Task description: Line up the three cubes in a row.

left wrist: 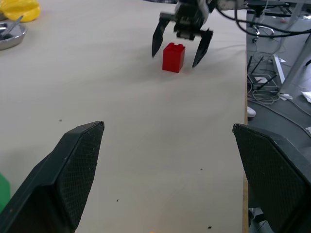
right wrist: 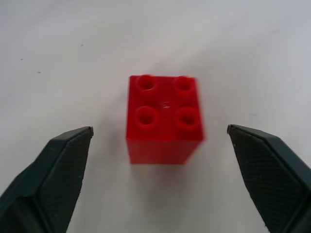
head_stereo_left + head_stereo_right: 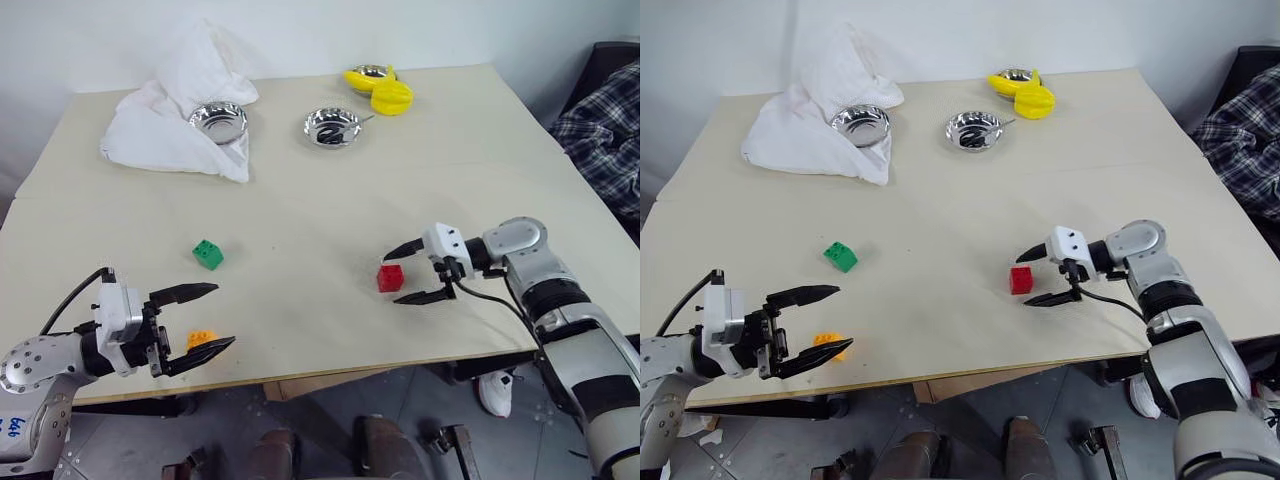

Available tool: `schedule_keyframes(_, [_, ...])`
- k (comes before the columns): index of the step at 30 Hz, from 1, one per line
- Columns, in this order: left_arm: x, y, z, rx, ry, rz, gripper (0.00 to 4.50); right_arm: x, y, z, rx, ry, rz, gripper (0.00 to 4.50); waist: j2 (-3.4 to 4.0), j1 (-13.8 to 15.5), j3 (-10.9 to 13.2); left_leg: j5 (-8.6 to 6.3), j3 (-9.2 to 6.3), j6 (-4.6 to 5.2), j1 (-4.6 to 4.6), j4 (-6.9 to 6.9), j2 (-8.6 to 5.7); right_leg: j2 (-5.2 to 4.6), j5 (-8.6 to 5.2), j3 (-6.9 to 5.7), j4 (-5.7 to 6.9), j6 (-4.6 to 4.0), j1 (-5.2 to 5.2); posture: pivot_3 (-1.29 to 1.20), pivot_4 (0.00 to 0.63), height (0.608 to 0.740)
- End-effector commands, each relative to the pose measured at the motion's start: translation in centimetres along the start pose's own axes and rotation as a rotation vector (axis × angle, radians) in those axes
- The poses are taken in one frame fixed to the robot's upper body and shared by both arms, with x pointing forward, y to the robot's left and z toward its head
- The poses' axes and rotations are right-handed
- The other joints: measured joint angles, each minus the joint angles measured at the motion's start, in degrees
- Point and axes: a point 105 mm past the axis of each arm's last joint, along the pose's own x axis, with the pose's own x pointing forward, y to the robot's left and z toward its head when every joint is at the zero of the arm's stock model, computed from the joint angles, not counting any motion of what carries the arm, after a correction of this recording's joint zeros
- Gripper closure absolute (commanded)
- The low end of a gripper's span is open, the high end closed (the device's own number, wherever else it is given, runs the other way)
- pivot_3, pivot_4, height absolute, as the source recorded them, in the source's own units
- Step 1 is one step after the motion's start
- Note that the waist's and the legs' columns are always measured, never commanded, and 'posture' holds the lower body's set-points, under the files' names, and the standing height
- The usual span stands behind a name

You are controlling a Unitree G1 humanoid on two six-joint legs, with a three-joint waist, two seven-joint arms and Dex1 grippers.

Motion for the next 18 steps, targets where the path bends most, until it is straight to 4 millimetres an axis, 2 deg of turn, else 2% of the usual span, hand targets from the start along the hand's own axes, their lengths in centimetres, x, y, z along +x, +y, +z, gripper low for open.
schedule_keyframes(1, [-1.6, 0.8, 0.1, 0.033, -0.004, 0.118, 0.00, -3.3, 0.2, 1.2, -0.079, -0.059, -0.060, 0.04, 0.00, 0.08, 0.00, 0.00, 0.00, 0.00, 0.00, 0.00, 0.00, 0.00, 0.00, 0.00, 0.00, 0.00, 0.00, 0.00, 0.150, 0.740])
schedule_keyframes(4, [-3.0, 1.0, -0.1, 0.014, -0.011, 0.199, 0.00, -4.8, 0.8, 1.4, -0.075, -0.088, -0.105, 0.04, 0.00, 0.14, 0.00, -0.02, -0.01, 0.03, -0.01, -0.03, 0.00, 0.00, 0.00, -0.02, -0.04, 0.00, 0.00, 0.00, 0.150, 0.740])
schedule_keyframes(6, [-5.9, 1.2, -1.0, -0.019, 0.013, 0.349, 0.00, -6.6, 2.3, 2.2, -0.047, -0.208, -0.159, 0.04, 0.00, 0.17, 0.00, -0.03, -0.01, 0.03, -0.03, -0.05, 0.01, 0.00, 0.00, -0.01, -0.10, 0.00, -0.01, 0.00, 0.150, 0.740])
schedule_keyframes(8, [-8.2, 1.1, -1.6, -0.052, 0.030, 0.451, 0.00, -7.4, 3.7, 2.9, -0.001, -0.286, -0.171, 0.04, 0.00, 0.20, 0.00, -0.05, -0.02, 0.04, -0.03, -0.12, 0.05, 0.01, 0.00, -0.03, -0.18, 0.00, 0.01, 0.00, 0.150, 0.740])
schedule_keyframes(10, [-10.2, 0.9, -2.1, -0.089, 0.039, 0.523, 0.00, -7.5, 5.0, 3.3, 0.064, -0.331, -0.168, 0.04, 0.00, 0.11, 0.00, -0.09, 0.01, 0.07, -0.05, -0.12, 0.05, 0.01, 0.00, -0.02, -0.25, 0.00, 0.03, 0.00, 0.150, 0.740])
schedule_keyframes(12, [-12.4, 0.3, -3.4, -0.134, 0.066, 0.602, 0.00, -7.1, 6.6, 3.6, 0.093, -0.365, -0.165, 0.04, 0.00, 0.23, 0.01, -0.09, 0.05, 0.08, -0.04, -0.05, 0.05, 0.00, 0.00, -0.02, -0.28, 0.00, 0.08, 0.00, 0.150, 0.740])
schedule_keyframes(14, [-13.9, -0.3, -4.5, -0.175, 0.090, 0.645, 0.00, -6.6, 7.4, 3.9, 0.097, -0.392, -0.184, 0.04, 0.00, 0.47, 0.01, -0.10, 0.04, 0.09, 0.01, -0.01, 0.07, 0.00, 0.00, -0.03, -0.32, 0.00, 0.21, 0.00, 0.150, 0.740])
schedule_keyframes(18, [-14.9, -0.1, -5.0, -0.172, 0.108, 0.691, 0.00, -6.2, 7.6, 4.4, 0.115, -0.416, -0.214, 0.04, -0.01, 1.42, 0.01, -0.11, 0.09, 0.13, 0.04, 0.07, 0.05, -0.02, 0.00, 0.02, -0.36, 0.00, 0.27, 0.00, 0.150, 0.740])
